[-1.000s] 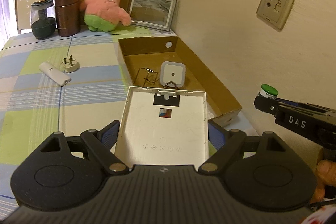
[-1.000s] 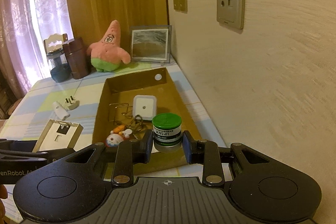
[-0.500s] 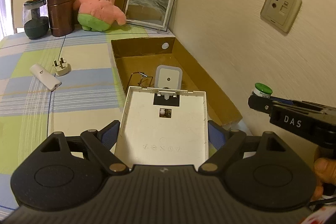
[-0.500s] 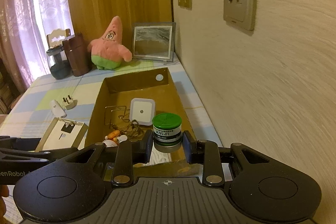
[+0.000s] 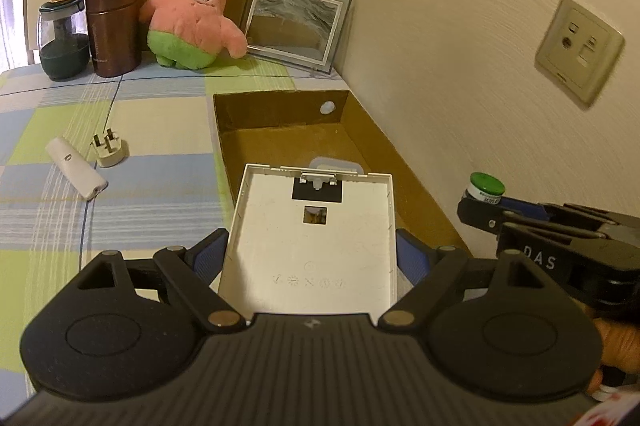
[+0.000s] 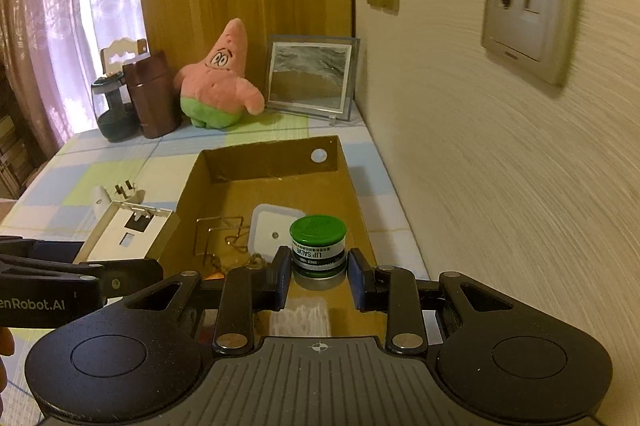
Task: Organize rigid objects
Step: 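Carry the switch plate and green-capped cylinder to the cardboard box with both tools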
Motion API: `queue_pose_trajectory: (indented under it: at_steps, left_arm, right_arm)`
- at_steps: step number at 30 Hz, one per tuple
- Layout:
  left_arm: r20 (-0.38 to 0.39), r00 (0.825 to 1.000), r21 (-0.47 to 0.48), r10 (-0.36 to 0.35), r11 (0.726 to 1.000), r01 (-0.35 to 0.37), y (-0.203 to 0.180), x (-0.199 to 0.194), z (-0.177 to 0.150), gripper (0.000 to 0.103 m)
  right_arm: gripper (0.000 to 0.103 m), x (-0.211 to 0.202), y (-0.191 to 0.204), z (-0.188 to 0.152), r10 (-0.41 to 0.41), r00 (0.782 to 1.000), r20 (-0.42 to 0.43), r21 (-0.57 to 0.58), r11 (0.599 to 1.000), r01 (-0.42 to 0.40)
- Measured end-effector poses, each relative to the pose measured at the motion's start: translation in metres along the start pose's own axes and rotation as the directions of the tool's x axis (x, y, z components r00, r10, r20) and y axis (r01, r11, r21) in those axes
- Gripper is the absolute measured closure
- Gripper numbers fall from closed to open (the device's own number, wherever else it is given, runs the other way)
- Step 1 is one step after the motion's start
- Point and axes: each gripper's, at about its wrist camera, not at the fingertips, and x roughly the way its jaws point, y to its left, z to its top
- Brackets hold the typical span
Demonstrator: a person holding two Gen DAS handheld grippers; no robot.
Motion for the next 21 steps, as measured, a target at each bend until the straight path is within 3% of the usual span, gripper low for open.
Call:
queue_pose_trajectory:
  at_steps: [12,21]
  left_arm:
    - [-0.013,1.0,-0.032,0.001,0.999,-0.001,0.009,0.038,0.026,0.019]
    - [-0.006,0.999,-0.042,0.032,0.999,-0.032,0.029,0.079,0.063,0.019]
  right_arm:
    - [0.076,0.048,-0.008,0.03,0.011,1.0,-0.027,-0.01,1.0,-0.011]
    - [0.076,0.101,-0.01,0.057,0.037,0.998,-0.049,-0.037,0.999,-0.039]
